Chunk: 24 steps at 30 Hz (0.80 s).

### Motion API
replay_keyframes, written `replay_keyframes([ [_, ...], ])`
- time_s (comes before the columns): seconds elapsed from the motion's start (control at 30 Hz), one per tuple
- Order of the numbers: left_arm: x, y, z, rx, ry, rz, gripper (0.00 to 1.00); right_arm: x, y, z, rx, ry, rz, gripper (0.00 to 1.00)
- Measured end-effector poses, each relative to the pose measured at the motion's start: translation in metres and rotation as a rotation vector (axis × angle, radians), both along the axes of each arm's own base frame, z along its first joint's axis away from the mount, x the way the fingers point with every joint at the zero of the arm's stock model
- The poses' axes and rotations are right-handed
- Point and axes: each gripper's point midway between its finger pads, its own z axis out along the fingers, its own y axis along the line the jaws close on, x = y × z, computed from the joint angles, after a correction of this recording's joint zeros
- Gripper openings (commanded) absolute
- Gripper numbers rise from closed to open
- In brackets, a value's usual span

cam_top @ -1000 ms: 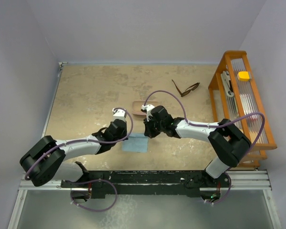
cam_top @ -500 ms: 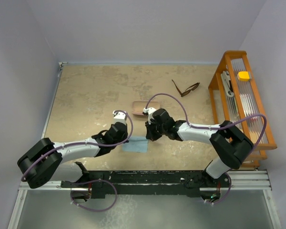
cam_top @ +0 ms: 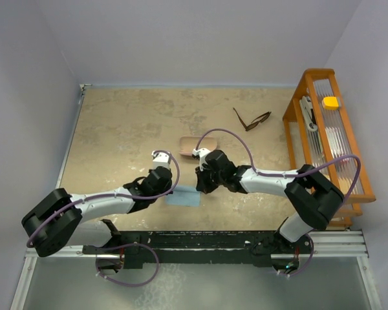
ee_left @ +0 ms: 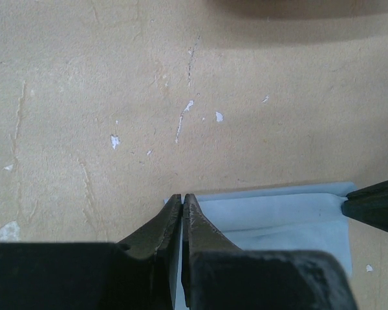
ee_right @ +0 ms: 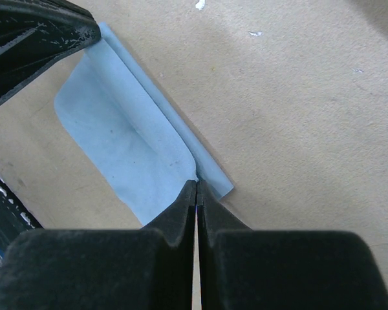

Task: Organize the sunglasses
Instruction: Fold the glasses cleaning cloth at the center of the board.

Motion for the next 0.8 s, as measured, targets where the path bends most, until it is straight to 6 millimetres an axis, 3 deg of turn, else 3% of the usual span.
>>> replay_keyframes([
  [0.4, 0.000, 0.004, 0.004, 0.004, -0.010, 0.012, 0.00, -0.007, 0.010, 0.003, 0.024, 0.002, 0.012, 0.00],
  [0.8, -0.005, 0.007, -0.002, 0.007, 0.006, 0.007, 0.00, -0.015, 0.005, -0.003, 0.017, 0.016, 0.008, 0.00],
])
